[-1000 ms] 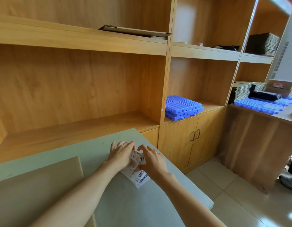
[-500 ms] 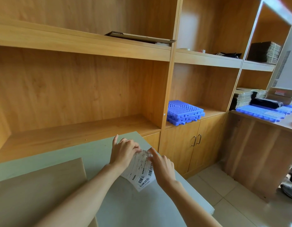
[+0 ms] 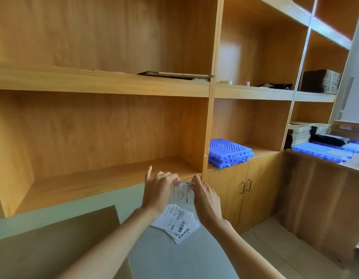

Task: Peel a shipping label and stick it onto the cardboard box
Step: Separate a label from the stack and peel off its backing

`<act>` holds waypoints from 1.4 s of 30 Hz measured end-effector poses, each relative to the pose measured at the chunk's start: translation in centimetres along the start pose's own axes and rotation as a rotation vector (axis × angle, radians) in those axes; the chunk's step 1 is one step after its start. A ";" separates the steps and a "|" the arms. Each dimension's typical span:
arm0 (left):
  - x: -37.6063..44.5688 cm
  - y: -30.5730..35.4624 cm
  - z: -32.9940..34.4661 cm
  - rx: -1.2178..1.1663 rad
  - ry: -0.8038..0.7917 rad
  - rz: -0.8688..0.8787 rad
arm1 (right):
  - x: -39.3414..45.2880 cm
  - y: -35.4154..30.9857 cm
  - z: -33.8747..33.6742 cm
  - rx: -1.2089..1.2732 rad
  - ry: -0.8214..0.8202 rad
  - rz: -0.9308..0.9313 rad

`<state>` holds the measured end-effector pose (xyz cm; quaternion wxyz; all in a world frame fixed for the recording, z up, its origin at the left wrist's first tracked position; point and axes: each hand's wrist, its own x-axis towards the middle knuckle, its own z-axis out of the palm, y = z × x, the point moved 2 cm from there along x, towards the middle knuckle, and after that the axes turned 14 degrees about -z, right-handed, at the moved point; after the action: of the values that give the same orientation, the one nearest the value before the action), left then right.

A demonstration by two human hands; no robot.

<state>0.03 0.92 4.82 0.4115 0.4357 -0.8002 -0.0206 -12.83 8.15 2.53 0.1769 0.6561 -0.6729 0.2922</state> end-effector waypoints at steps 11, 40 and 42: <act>-1.0 -1.3 -10.0 0.114 0.187 0.085 | 2.0 -9.3 -3.7 0.127 0.056 -0.112; -7.6 -16.5 -27.1 0.364 0.249 -0.144 | 4.4 -29.3 -2.2 0.160 -0.048 -0.428; -7.7 -17.0 -27.1 0.367 0.253 -0.143 | 4.6 -29.5 -1.7 0.157 -0.047 -0.440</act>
<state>32.10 4.74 11.14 0.4201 0.5580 -0.6996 0.1507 15.69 6.54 11.49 0.1689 0.8054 -0.4929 0.2828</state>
